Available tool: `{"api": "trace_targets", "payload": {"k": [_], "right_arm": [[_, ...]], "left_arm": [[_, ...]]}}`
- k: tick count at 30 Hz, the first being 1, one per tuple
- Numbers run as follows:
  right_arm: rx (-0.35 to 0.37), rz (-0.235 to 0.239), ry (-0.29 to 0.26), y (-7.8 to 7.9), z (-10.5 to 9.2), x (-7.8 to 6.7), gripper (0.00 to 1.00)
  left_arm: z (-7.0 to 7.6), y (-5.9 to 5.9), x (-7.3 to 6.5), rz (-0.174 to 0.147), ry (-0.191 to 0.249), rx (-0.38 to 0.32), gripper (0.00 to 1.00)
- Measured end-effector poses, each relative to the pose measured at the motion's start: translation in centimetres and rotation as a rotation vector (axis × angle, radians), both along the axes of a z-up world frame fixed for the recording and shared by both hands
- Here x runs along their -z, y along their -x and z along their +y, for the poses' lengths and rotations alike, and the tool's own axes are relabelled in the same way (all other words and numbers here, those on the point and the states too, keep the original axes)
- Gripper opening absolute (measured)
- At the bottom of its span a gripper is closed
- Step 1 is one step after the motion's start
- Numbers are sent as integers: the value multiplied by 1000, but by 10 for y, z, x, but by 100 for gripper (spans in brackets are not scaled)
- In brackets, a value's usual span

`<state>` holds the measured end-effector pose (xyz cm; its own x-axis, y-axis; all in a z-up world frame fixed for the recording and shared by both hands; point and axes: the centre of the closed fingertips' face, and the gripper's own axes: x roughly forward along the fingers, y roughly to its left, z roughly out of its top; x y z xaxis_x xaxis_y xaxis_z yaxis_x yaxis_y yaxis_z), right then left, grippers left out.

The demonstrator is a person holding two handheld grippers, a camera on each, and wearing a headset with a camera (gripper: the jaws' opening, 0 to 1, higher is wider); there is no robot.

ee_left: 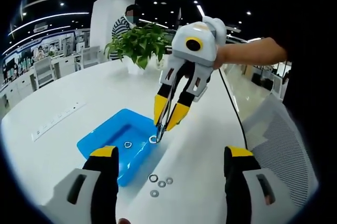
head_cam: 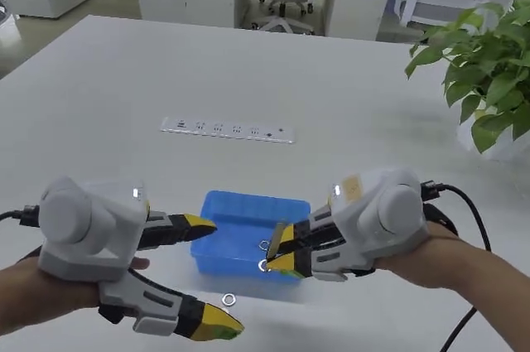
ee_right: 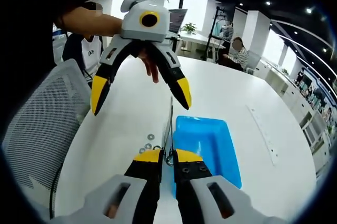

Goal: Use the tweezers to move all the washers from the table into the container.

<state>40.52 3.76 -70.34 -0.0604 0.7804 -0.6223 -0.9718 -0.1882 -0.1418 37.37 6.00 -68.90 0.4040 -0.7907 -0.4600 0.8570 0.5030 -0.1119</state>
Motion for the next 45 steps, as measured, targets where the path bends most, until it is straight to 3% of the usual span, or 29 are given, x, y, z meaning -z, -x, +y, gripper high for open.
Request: {"api": "trace_targets", "payload": {"k": [10,21,45], "right_arm": [[21,-14,-4,-22,0,1,9],[23,-20,-3,-37,9,12,9],[14,-18,10,-57,33,36,10]], "left_arm": [[1,-3,-2,-3,4,-22,97],[7,-3,-1,7,0,-33,99],[22,-12,-2,-4,9,-70,99]]}}
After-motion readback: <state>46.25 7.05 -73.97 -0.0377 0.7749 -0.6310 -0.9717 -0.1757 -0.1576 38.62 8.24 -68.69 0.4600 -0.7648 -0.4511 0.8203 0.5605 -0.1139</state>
